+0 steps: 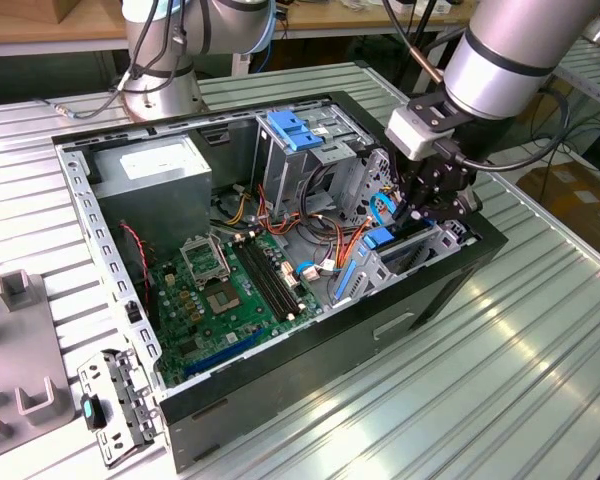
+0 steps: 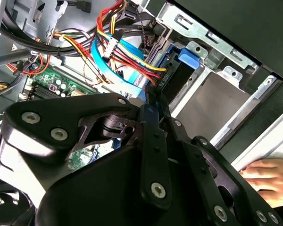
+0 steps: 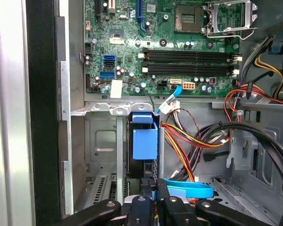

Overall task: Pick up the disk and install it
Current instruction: 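Insert the second disk wire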

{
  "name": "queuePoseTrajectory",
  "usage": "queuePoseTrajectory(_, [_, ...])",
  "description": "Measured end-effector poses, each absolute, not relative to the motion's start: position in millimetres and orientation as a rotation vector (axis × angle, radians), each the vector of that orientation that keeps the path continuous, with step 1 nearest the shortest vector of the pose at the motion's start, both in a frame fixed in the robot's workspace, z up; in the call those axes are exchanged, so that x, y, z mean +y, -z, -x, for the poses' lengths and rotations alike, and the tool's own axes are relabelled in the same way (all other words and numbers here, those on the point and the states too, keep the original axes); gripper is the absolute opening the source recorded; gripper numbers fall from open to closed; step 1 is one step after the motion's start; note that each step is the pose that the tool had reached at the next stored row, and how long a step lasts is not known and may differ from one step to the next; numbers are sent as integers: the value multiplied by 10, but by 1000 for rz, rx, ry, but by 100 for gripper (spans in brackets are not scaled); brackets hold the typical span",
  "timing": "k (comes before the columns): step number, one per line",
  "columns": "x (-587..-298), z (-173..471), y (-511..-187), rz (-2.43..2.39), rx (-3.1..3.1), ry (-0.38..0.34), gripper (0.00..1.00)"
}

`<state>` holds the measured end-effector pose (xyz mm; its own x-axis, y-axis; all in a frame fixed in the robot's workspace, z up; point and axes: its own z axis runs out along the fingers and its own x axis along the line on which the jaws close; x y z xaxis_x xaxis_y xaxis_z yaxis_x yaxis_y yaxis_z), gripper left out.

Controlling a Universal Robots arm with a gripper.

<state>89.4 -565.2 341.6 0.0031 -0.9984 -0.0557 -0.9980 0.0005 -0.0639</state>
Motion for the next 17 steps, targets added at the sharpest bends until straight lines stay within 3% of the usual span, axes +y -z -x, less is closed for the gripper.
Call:
queuePoseTrajectory(5, [-5652,-894,-3418,2162,2159,8,17])
queuePoseTrajectory(6, [-5652,-894,-3447,2162,2160,8,24])
queuePoseTrajectory(13, [-5652,-895,-3574,2163,2160,8,24])
queuePoseTrajectory(14, [-5652,-895,-3576,2163,2160,8,11])
queuePoseTrajectory(17, [-5652,-895,-3582,2163,2160,8,11])
